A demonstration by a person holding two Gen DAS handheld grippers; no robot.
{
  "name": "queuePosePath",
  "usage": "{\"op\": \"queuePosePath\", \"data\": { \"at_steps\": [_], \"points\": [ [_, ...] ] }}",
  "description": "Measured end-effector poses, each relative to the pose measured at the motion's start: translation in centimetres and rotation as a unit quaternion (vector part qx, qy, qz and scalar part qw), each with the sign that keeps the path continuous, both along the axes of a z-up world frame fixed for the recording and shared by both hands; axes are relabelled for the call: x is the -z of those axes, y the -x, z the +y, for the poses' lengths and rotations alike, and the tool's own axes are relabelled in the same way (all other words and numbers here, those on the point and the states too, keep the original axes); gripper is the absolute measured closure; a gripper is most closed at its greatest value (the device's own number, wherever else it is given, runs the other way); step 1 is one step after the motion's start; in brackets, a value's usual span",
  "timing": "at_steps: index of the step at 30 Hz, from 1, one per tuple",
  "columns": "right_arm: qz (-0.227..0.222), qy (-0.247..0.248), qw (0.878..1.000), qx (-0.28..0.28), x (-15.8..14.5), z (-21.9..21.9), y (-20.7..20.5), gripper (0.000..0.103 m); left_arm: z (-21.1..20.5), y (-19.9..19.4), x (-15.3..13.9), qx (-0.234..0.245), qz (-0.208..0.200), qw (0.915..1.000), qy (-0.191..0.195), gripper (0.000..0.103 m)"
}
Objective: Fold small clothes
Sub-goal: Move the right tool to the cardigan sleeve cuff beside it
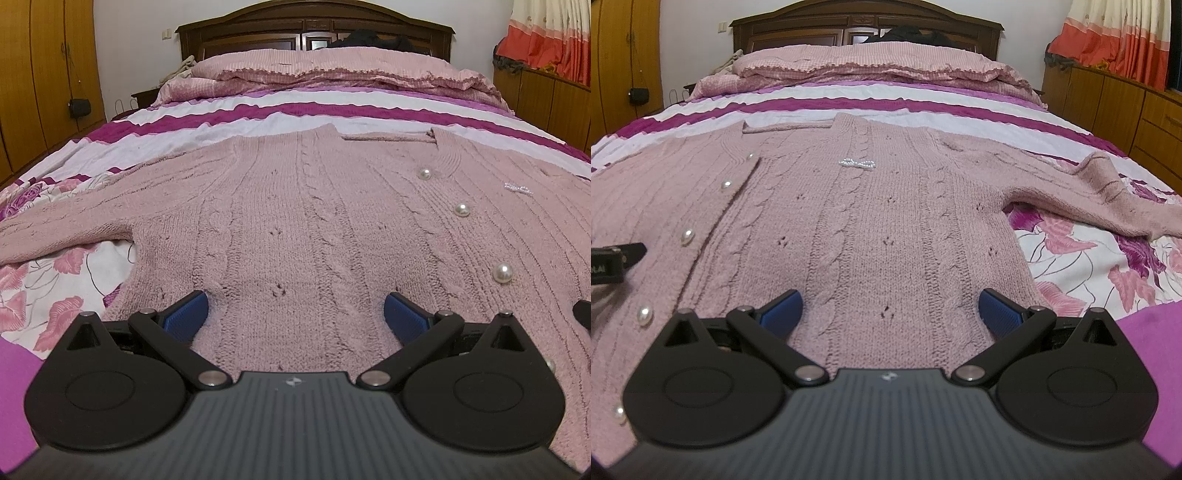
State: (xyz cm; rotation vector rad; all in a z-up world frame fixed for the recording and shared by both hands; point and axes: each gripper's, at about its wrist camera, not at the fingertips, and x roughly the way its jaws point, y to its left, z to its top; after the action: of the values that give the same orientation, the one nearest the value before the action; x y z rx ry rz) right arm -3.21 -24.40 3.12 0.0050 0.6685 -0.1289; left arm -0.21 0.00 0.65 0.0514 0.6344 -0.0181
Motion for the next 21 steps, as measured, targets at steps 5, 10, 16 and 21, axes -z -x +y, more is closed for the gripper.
{"op": "queuePosePath", "data": {
  "at_steps": [5,10,16,21],
  "points": [
    [0.007,-0.007,1.0,-0.001,-0.4,-0.1,-0.1,0.0,0.0,-0.8,-0.1,-0.001,0.014,0.9999,-0.004,0.0],
    [0.011,-0.027,1.0,-0.005,-1.3,-0.7,-0.1,0.0,-0.1,-0.9,-0.9,0.001,0.033,0.9994,-0.006,0.0],
    [-0.01,-0.055,0.998,-0.02,-3.5,-1.6,0.3,0.0,-0.9,-0.4,-2.8,0.017,0.044,0.9988,-0.011,0.0],
    [-0.03,-0.06,0.998,-0.022,-5.6,-3.3,0.4,0.0,-2.8,0.0,-5.4,0.042,0.028,0.9985,-0.019,0.0]
  ]
}}
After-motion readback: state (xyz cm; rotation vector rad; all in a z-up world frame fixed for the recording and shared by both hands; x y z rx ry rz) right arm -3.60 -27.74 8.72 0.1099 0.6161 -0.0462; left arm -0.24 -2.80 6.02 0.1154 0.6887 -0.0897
